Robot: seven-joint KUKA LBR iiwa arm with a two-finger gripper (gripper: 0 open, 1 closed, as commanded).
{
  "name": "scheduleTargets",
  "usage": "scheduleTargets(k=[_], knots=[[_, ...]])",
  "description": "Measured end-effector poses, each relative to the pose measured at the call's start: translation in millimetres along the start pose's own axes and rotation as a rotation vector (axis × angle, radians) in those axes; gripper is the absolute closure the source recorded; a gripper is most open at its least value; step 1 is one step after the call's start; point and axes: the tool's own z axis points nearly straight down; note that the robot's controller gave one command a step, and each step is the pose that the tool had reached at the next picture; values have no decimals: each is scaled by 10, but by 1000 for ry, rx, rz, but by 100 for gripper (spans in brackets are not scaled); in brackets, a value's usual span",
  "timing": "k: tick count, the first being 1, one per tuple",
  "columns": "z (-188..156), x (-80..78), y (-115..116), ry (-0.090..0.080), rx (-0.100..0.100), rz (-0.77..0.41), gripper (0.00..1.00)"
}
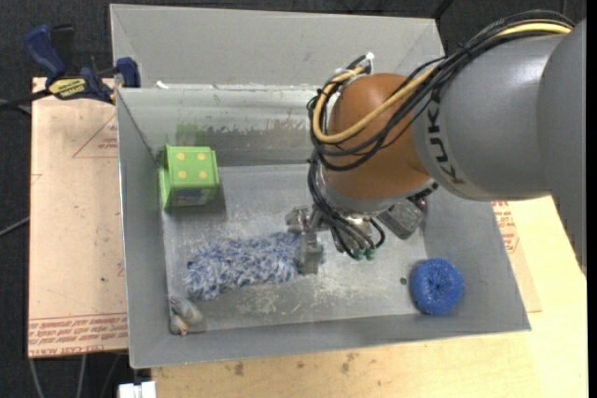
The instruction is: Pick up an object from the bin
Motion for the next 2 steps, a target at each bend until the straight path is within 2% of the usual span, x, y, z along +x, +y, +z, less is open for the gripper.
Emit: scheduleTargets(k=[1, 2], knots=[[0, 0, 0, 0, 0, 0, 100], [432, 177, 11, -7, -1, -6, 100]])
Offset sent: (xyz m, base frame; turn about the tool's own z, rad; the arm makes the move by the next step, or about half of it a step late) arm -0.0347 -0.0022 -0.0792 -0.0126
